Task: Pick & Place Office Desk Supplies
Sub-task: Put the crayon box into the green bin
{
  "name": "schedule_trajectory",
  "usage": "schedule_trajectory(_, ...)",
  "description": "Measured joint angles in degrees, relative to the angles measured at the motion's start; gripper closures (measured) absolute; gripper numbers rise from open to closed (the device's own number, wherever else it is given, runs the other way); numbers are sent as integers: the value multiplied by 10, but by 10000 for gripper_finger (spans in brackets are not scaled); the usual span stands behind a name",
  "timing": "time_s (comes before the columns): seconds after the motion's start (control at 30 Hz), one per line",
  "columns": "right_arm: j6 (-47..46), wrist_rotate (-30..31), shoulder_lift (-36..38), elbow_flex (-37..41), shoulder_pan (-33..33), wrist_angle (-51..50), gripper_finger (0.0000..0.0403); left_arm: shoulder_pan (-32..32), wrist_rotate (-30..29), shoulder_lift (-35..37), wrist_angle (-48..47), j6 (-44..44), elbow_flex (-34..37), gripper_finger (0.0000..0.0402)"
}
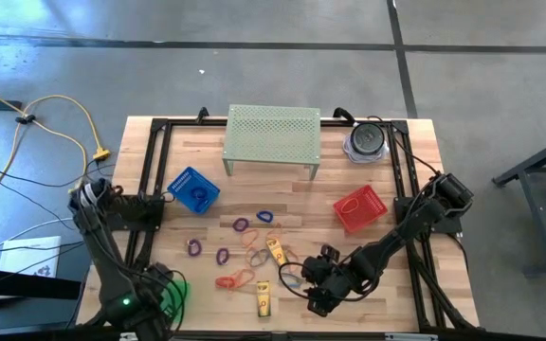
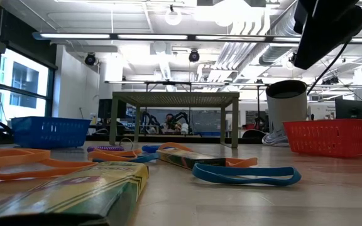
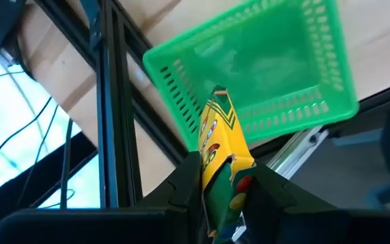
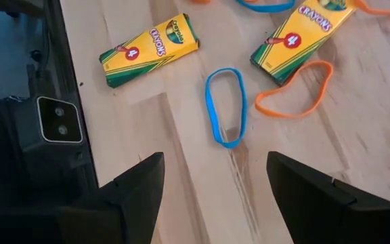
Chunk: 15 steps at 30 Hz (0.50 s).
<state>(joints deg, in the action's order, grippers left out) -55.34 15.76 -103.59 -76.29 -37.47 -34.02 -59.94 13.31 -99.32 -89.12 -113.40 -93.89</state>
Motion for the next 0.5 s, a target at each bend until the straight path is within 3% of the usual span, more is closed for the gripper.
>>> schedule_trajectory(0.27,31,23,0,0,1,-1,154,18,1,-8,0,36,0,332)
schedule_trajectory(0.5,78,36,0,0,10,0,154,17,-1,-8,0,-23,0,332)
